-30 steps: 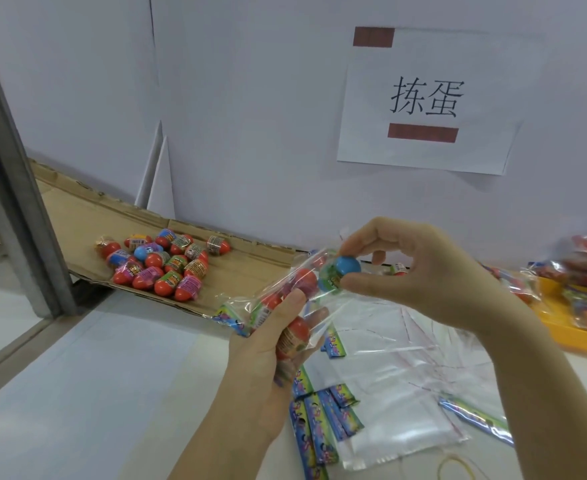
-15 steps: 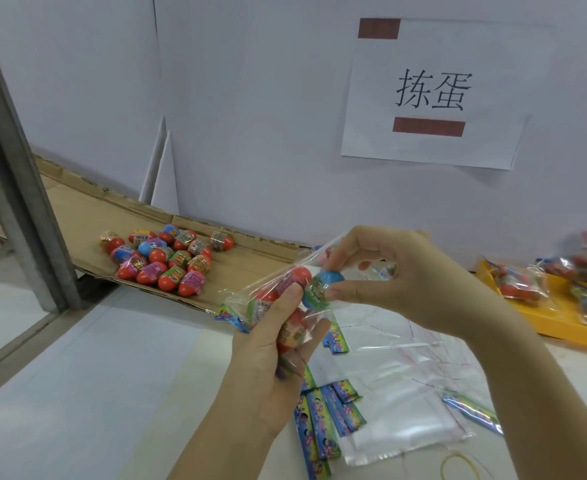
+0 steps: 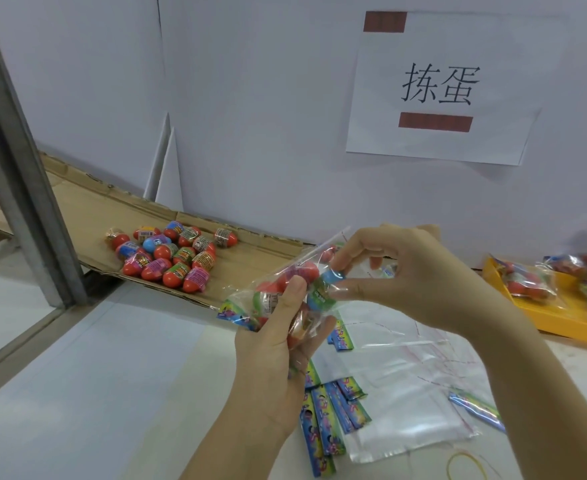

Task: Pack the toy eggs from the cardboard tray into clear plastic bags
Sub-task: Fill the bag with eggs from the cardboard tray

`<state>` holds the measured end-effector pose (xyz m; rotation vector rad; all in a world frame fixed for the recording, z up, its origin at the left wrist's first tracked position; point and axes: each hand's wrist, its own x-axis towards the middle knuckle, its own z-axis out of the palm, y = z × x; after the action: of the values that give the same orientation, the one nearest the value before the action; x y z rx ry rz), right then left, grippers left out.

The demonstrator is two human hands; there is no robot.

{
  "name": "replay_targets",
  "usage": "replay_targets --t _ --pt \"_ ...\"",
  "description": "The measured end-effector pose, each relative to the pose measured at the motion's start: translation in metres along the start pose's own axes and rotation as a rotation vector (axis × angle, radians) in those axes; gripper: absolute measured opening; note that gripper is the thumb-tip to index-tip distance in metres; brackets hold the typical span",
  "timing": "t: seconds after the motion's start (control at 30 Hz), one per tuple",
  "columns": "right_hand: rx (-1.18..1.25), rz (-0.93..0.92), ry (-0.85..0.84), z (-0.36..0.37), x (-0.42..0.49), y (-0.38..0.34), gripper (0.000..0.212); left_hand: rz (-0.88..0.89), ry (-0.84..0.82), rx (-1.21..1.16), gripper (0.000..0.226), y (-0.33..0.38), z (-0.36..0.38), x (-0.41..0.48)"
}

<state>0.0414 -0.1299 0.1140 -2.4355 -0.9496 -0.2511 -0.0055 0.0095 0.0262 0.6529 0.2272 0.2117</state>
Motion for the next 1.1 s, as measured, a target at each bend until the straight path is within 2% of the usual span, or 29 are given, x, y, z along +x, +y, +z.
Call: replay_targets --t 0.1,0.2,0.27,0.37,0.4,0.47,0.53,0.57,0.6,0.67,0.7,0.8,0.9,1.0,1.1 --pt "0.051 0.022 0.015 0.000 0.001 0.004 0.045 -0.024 0.003 0.015 0.066 0.001 0.001 -0.002" --pt "0.141 0.057 0.005 -0.001 0.001 0.008 0.043 -0.032 0.012 0.045 0.047 0.000 0.002 -0.004" --pt "0.173 0.062 -0.031 0.000 0.002 0.010 0.040 -0.029 0.005 0.027 0.039 -0.001 0.003 -0.004" --pt "0.199 0.050 -0.095 -0.001 0.001 0.014 0.041 -0.028 0.016 -0.014 0.037 -0.001 0.003 -0.006" --pt "0.239 0.044 -0.062 0.000 0.000 0.013 0.039 -0.021 0.018 -0.033 0.039 -0.001 0.003 -0.006" --pt "0.374 0.103 0.166 0.007 0.000 0.012 0.044 -0.001 0.016 -0.075 0.049 0.001 0.003 -0.005" --pt "0.685 0.290 0.414 0.024 -0.001 0.008 0.069 0.004 0.023 -0.115 0.057 0.004 0.002 -0.003" --pt "0.853 0.400 0.425 0.034 -0.003 0.006 0.079 0.006 0.026 -0.127 0.059 0.005 0.002 -0.004" --pt "0.976 0.488 0.352 0.044 -0.006 0.002 0.086 0.009 0.021 -0.134 0.059 0.006 0.002 -0.004" --pt "1.034 0.552 0.133 0.060 -0.013 -0.008 0.090 0.024 -0.023 -0.146 0.056 0.006 0.002 -0.006" --pt "1.026 0.548 0.110 0.065 -0.015 -0.012 0.086 0.038 -0.059 -0.139 0.053 0.005 0.004 -0.007" --pt "1.072 0.529 0.318 0.070 -0.012 -0.012 0.063 0.038 -0.115 -0.087 0.057 0.000 0.010 -0.010" --pt "1.157 0.508 0.461 0.062 -0.009 -0.011 0.044 -0.011 -0.188 -0.078 0.048 -0.002 0.011 -0.013" --pt "1.241 0.485 0.461 0.049 -0.011 -0.006 0.038 -0.061 -0.183 -0.079 0.052 -0.004 0.008 -0.011" --pt "1.225 0.485 0.408 0.036 -0.013 0.002 0.022 0.002 -0.192 0.019 0.042 -0.005 0.007 -0.009"
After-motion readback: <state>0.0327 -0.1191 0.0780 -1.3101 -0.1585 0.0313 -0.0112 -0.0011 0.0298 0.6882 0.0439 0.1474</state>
